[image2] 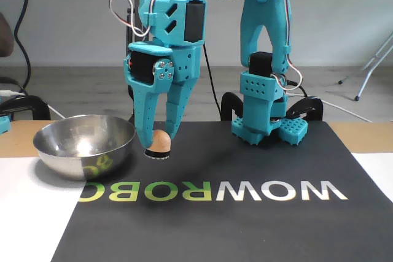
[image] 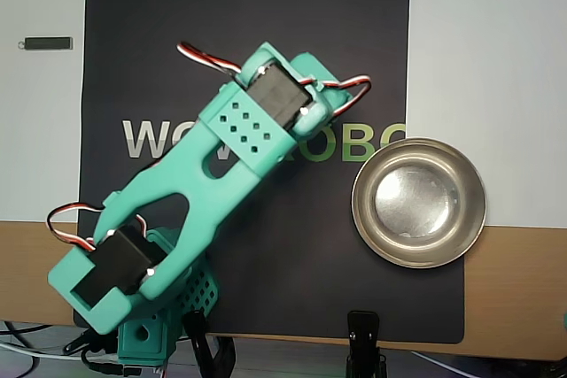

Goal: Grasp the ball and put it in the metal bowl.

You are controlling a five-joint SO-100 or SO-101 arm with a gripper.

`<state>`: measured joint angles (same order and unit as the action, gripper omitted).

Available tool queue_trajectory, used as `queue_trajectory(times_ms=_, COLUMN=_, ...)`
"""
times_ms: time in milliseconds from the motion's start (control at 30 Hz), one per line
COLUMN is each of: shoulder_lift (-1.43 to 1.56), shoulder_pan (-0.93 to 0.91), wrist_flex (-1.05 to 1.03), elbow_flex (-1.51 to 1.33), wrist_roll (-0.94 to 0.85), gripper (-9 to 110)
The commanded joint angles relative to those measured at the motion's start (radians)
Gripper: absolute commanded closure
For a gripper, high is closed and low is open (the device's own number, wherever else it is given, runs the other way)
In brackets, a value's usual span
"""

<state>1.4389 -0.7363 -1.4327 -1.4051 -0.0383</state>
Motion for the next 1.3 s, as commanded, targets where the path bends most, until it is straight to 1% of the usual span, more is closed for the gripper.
queue_trajectory(times_ms=0, shoulder_lift=0.054, shoulder_pan=-0.02, wrist_flex=0.003, elbow_flex=0.038, wrist_roll=0.0, gripper=77)
queue_trajectory(times_ms=567, shoulder_lift=0.014, shoulder_pan=-0.164, wrist_flex=0.008, elbow_flex=0.104, wrist_roll=0.0, gripper=77)
queue_trajectory(times_ms=1000, shoulder_lift=-0.13, shoulder_pan=-0.295, wrist_flex=0.0, elbow_flex=0.238, wrist_roll=0.0, gripper=77)
queue_trajectory(times_ms=1267, shoulder_lift=-0.201, shoulder_pan=-0.35, wrist_flex=0.012, elbow_flex=0.256, wrist_roll=0.0, gripper=77)
